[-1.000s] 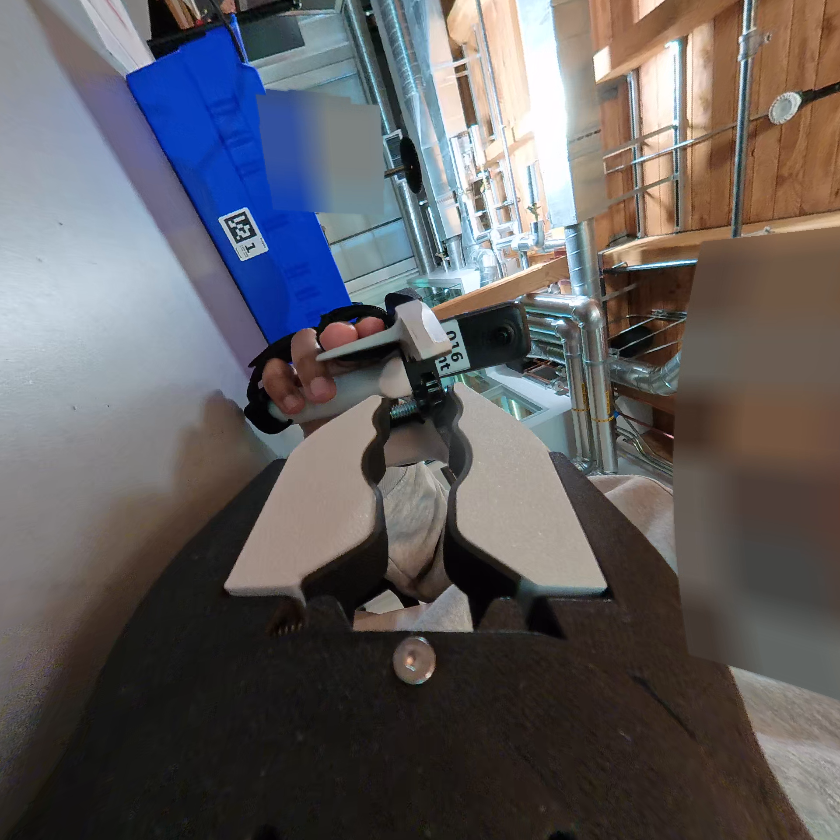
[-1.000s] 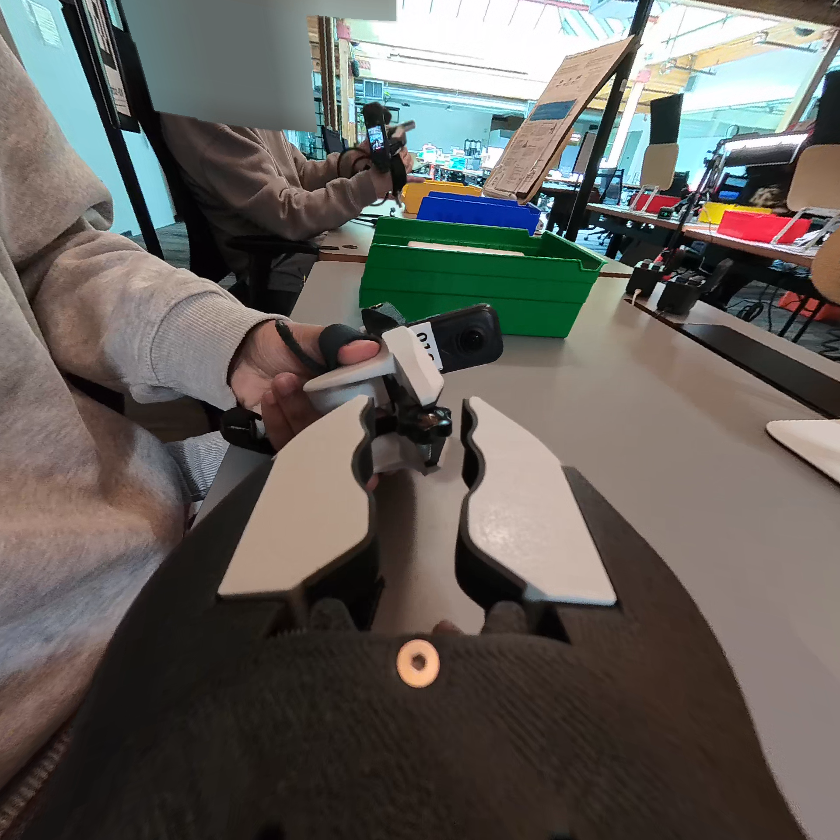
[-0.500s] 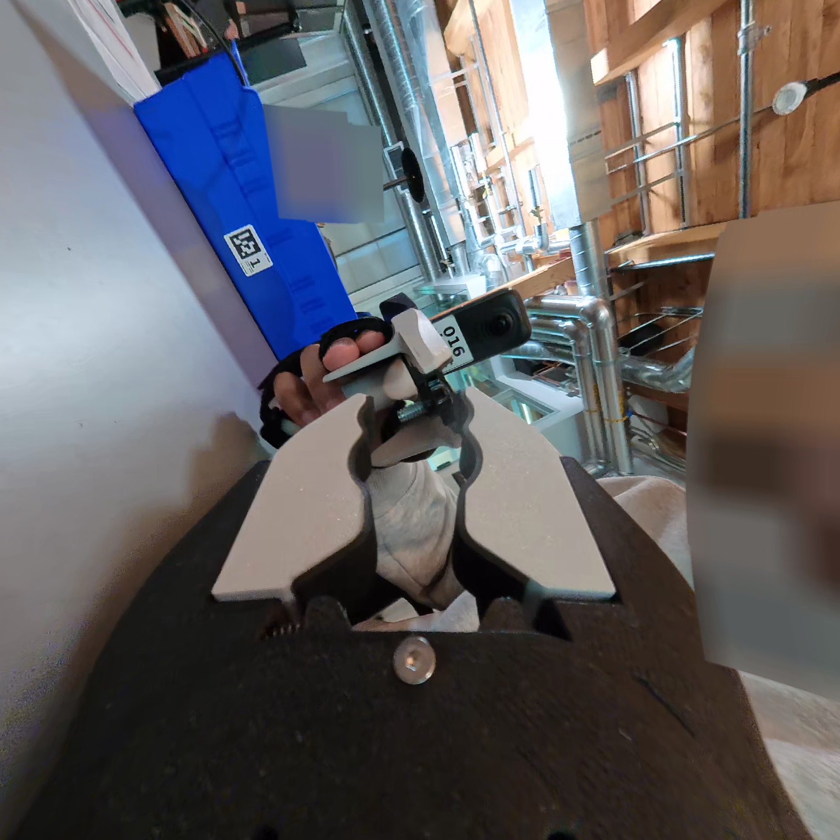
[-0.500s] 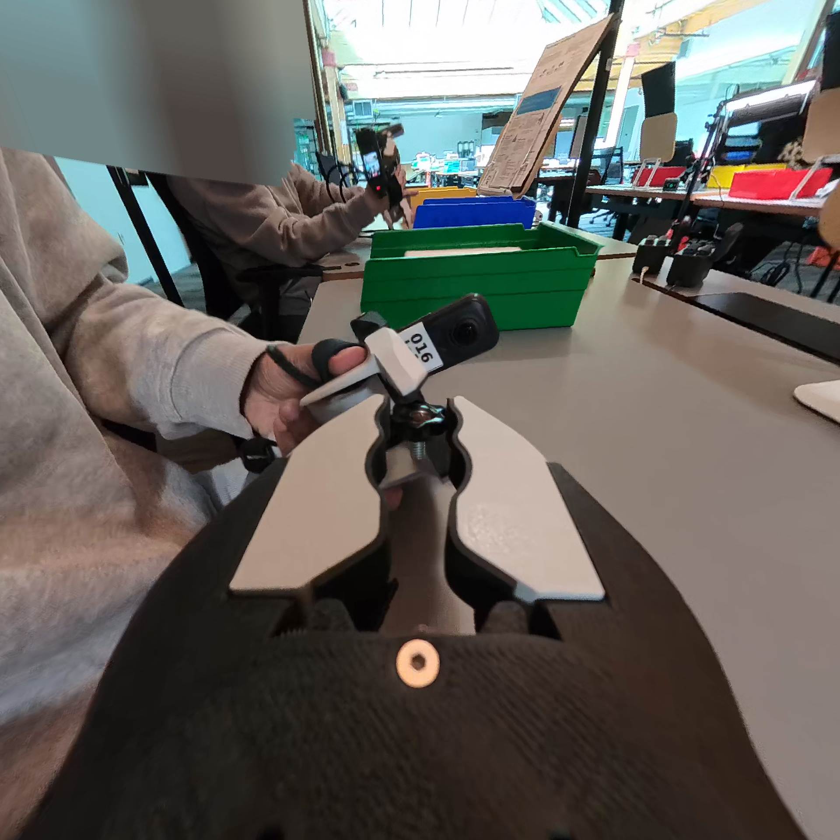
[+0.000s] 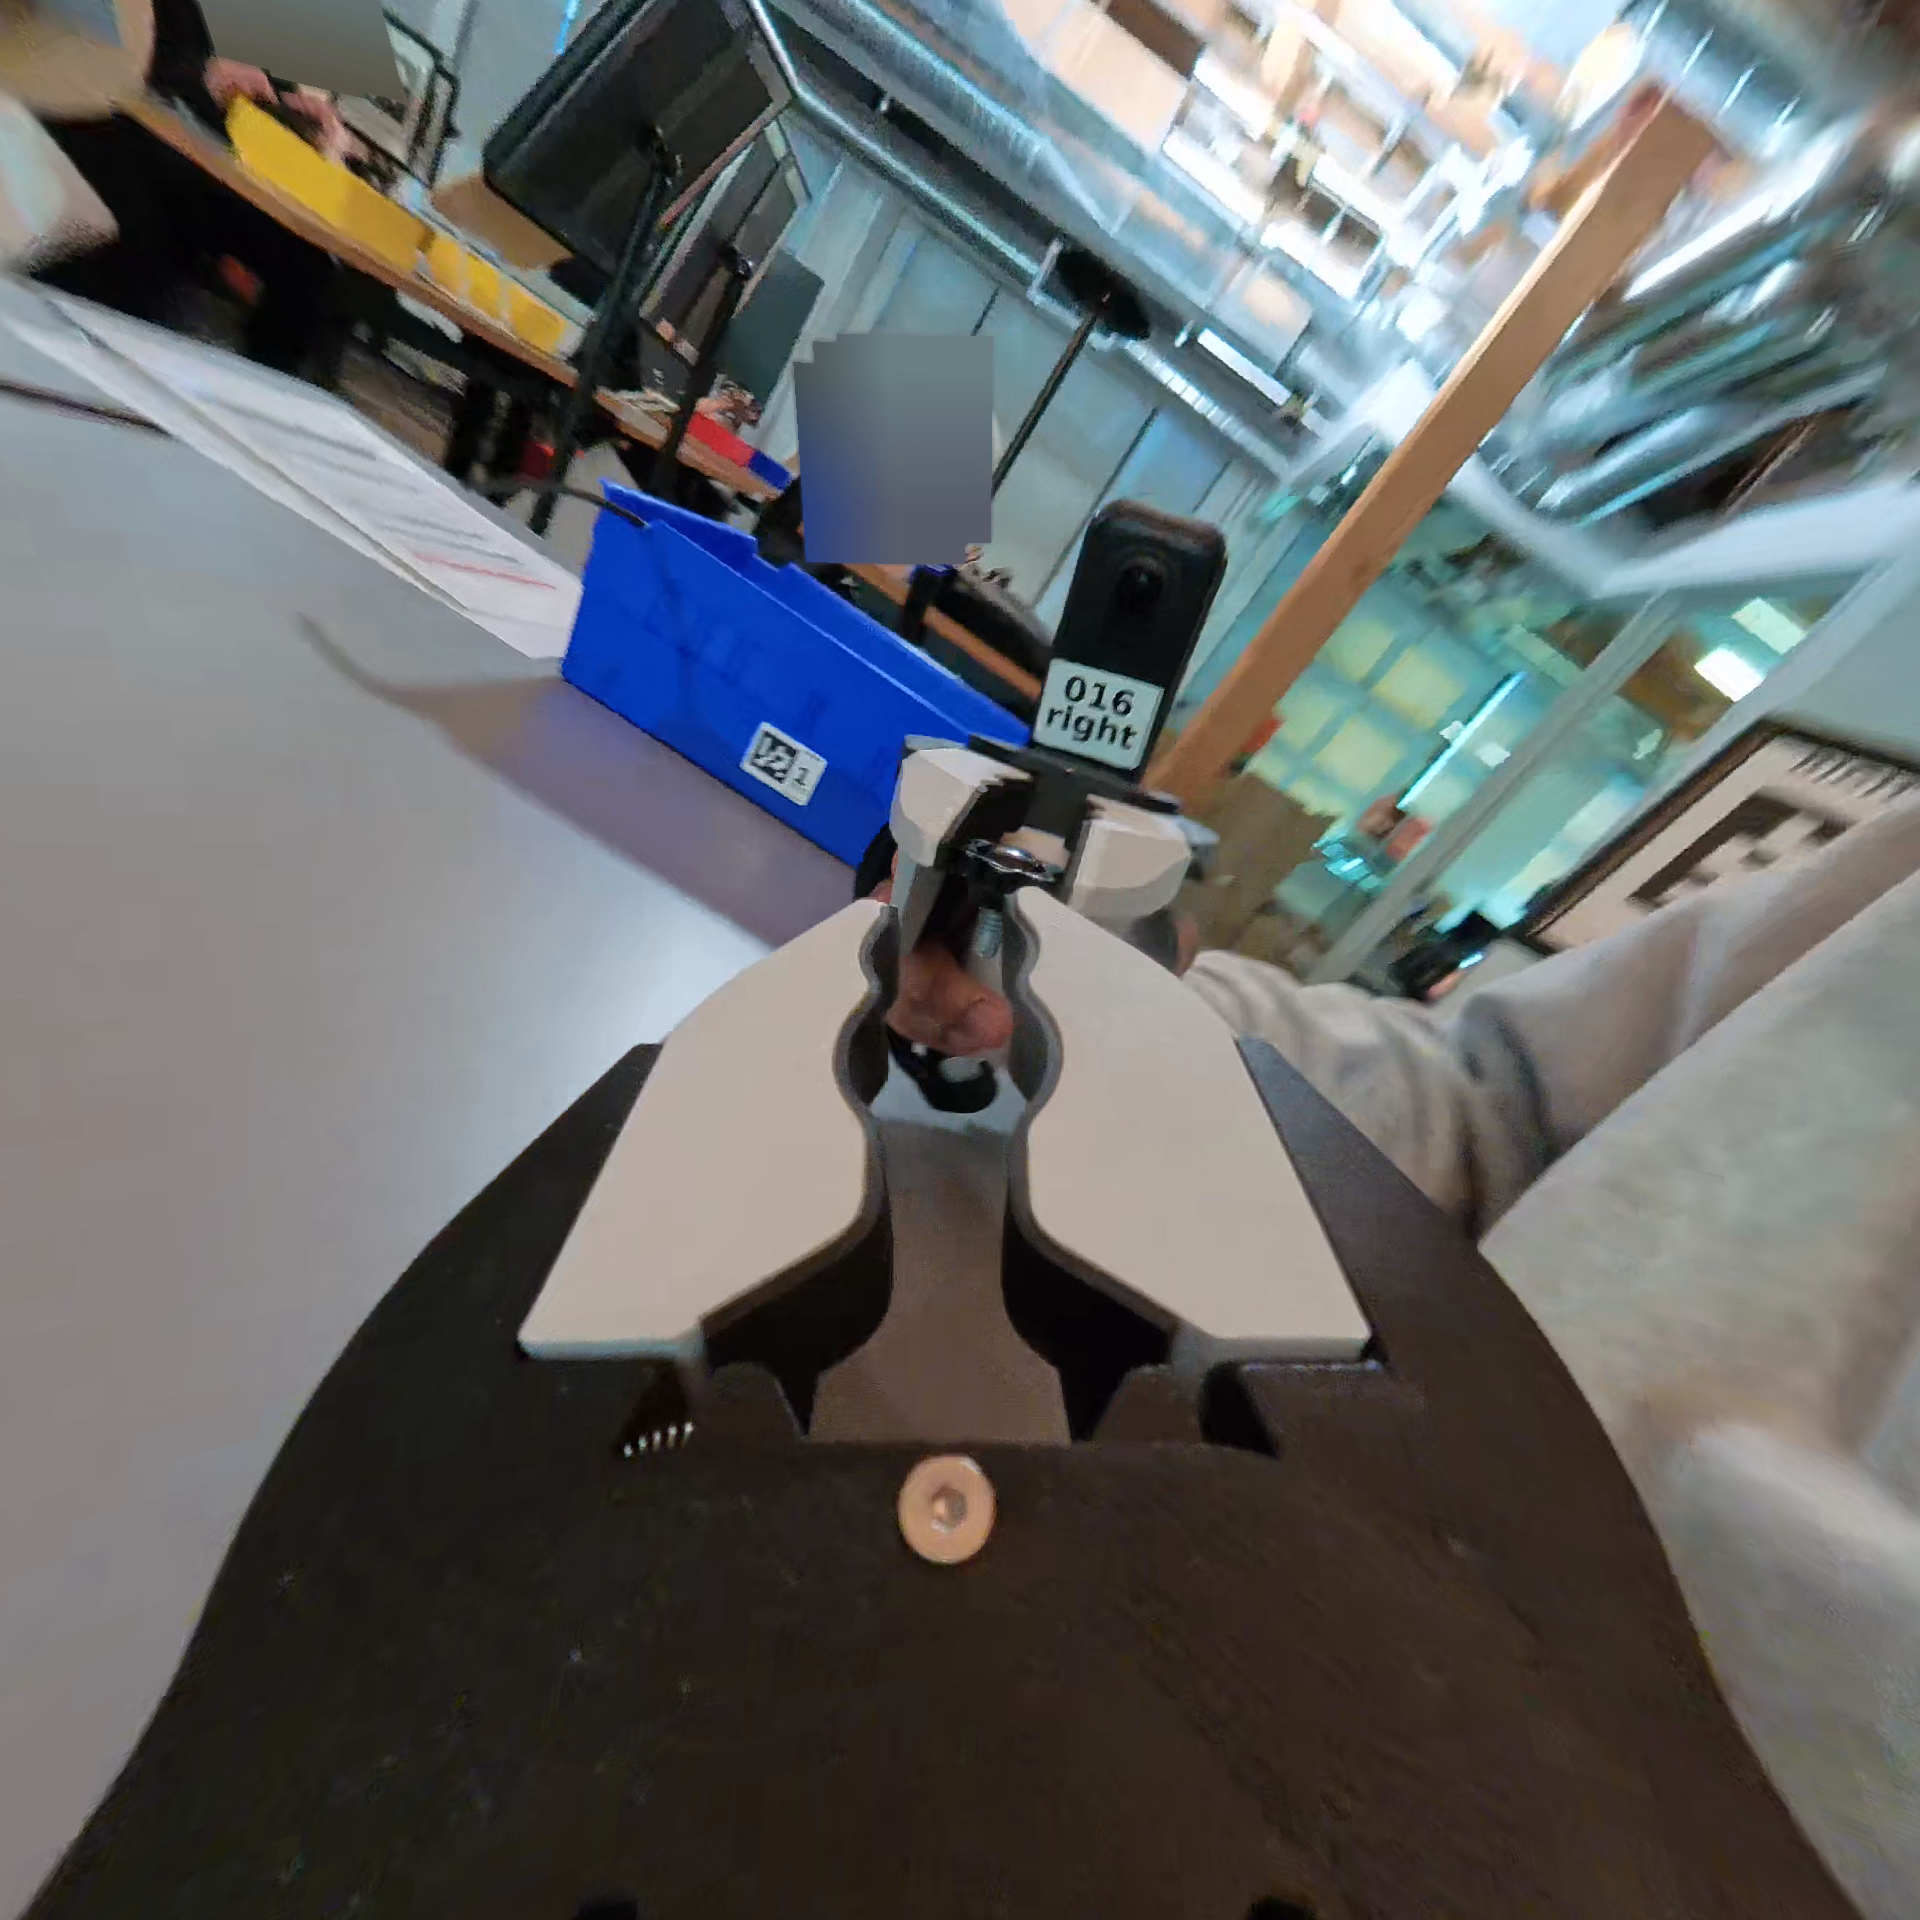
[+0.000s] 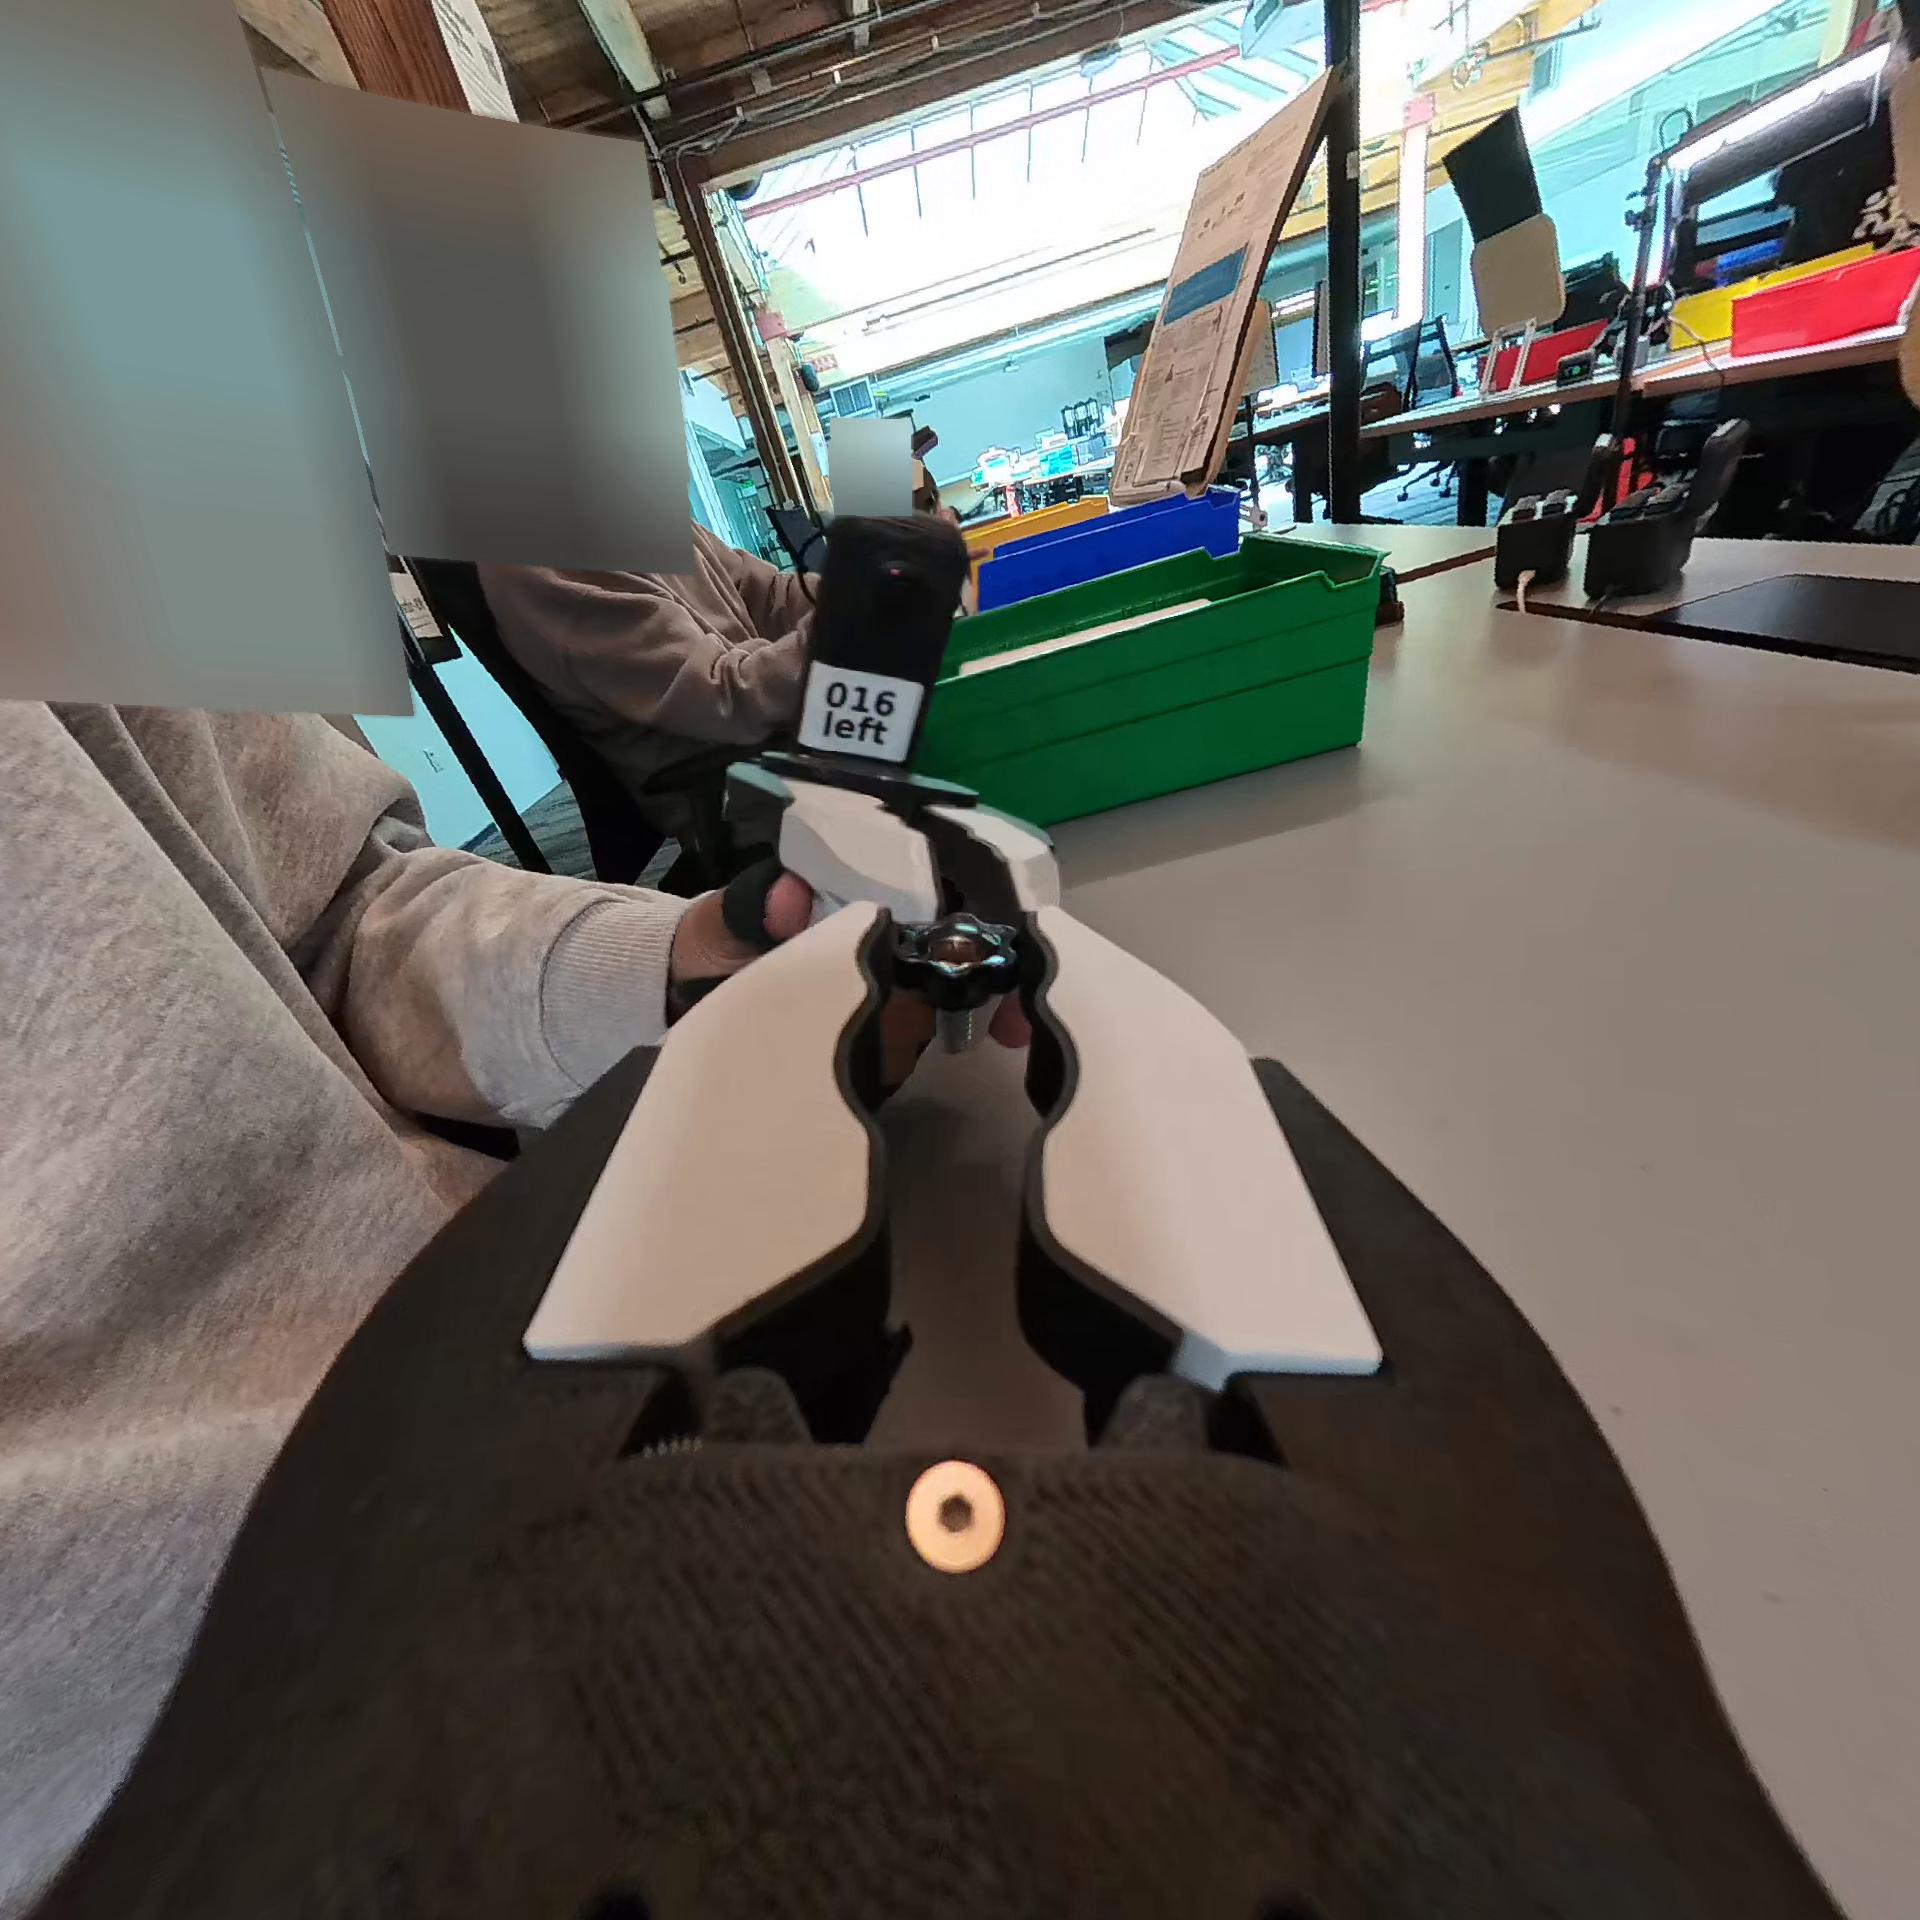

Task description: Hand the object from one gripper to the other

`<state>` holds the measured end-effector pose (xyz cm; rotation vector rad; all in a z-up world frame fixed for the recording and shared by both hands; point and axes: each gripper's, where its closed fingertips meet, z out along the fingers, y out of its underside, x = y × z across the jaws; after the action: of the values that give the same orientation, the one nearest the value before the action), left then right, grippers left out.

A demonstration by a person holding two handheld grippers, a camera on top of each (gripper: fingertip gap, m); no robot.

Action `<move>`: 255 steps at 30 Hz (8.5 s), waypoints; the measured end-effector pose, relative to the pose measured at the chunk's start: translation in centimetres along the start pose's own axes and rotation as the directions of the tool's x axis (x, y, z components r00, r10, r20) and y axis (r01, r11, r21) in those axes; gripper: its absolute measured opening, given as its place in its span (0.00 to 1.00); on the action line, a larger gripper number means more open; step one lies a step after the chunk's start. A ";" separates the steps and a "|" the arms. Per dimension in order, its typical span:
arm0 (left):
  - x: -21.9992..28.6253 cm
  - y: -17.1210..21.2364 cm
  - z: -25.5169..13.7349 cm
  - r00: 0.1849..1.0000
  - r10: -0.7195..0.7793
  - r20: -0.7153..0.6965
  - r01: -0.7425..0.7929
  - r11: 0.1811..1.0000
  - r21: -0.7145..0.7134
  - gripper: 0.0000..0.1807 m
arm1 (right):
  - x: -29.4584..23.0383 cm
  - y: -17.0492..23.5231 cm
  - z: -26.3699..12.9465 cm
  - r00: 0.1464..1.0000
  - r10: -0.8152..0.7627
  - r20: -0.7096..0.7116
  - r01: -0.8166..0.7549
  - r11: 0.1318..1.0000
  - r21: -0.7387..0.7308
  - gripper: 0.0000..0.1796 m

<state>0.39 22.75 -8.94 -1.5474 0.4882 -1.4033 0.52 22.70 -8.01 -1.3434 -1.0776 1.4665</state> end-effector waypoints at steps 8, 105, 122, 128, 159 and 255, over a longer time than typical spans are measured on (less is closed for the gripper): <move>1.2 1.6 1.1 0.972 0.233 0.016 -0.230 0.968 -0.103 0.09 | -1.1 -1.4 -0.5 0.995 0.049 0.092 -0.057 0.995 0.086 0.13; 3.2 -0.5 0.5 0.961 0.273 -0.046 -0.270 0.961 0.052 0.13 | -1.8 -2.1 0.0 0.988 0.087 0.124 -0.106 0.981 0.161 0.13; 3.4 0.5 0.9 0.972 0.210 -0.102 -0.211 0.978 0.009 0.06 | -2.9 -1.3 0.7 0.983 0.069 0.170 -0.088 0.990 0.106 0.13; 3.4 0.5 0.9 0.968 0.231 -0.094 -0.232 0.973 0.002 0.03 | -2.7 -1.3 0.7 0.986 0.058 0.155 -0.077 0.990 0.119 0.14; 2.2 0.6 0.6 0.993 0.074 -0.088 -0.077 0.997 -0.026 0.03 | -1.2 -1.7 -0.3 0.901 -0.422 -0.097 0.430 0.899 0.083 0.11; -0.2 0.6 0.1 0.922 -0.359 -0.147 0.366 0.930 0.021 0.05 | -0.4 0.4 0.4 0.853 -0.507 -0.124 0.503 0.862 -0.063 0.04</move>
<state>0.66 22.67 -9.55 -1.5597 0.2542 -1.8044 0.10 22.22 -8.26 -1.0501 -1.2484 0.9567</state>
